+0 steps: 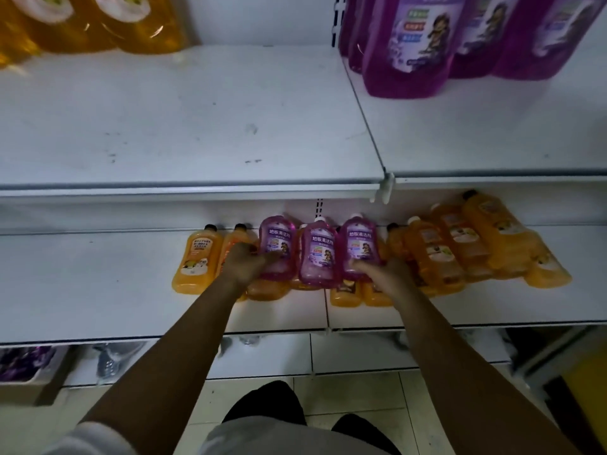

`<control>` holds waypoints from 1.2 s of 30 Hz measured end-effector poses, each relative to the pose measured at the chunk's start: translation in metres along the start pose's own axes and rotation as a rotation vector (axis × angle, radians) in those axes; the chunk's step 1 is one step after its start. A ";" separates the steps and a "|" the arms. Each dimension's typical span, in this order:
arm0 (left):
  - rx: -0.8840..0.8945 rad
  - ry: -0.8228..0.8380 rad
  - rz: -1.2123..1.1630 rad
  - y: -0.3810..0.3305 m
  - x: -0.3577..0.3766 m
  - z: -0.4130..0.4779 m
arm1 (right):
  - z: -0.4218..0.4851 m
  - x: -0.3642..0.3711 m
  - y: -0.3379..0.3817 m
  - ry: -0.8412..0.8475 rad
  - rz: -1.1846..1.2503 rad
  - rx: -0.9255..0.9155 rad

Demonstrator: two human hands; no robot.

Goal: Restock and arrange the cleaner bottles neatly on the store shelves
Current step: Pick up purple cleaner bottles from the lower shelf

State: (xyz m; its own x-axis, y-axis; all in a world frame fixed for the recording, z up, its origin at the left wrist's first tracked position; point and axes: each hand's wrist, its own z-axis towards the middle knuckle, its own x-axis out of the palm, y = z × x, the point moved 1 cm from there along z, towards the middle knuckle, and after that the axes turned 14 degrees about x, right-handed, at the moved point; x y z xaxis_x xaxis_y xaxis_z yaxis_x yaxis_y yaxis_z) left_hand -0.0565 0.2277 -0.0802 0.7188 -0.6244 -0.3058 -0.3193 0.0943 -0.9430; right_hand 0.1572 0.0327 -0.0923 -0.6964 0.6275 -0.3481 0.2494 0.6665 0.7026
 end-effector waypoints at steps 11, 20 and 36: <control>-0.121 0.059 -0.300 -0.021 -0.007 -0.065 | -0.025 -0.011 0.001 0.009 0.003 0.061; -0.286 0.034 -0.512 -0.014 -0.010 -0.093 | -0.033 -0.010 -0.025 0.152 0.146 0.212; -0.183 0.625 -0.618 -0.076 0.047 -0.156 | -0.194 -0.104 -0.089 0.506 0.622 0.071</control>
State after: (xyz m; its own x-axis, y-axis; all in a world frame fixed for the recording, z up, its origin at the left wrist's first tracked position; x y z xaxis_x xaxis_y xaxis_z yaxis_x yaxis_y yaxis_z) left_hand -0.0940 0.0702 -0.0022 0.3442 -0.8362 0.4269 -0.1189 -0.4898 -0.8637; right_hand 0.0766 -0.1703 0.0017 -0.6324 0.6449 0.4292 0.7221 0.2901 0.6280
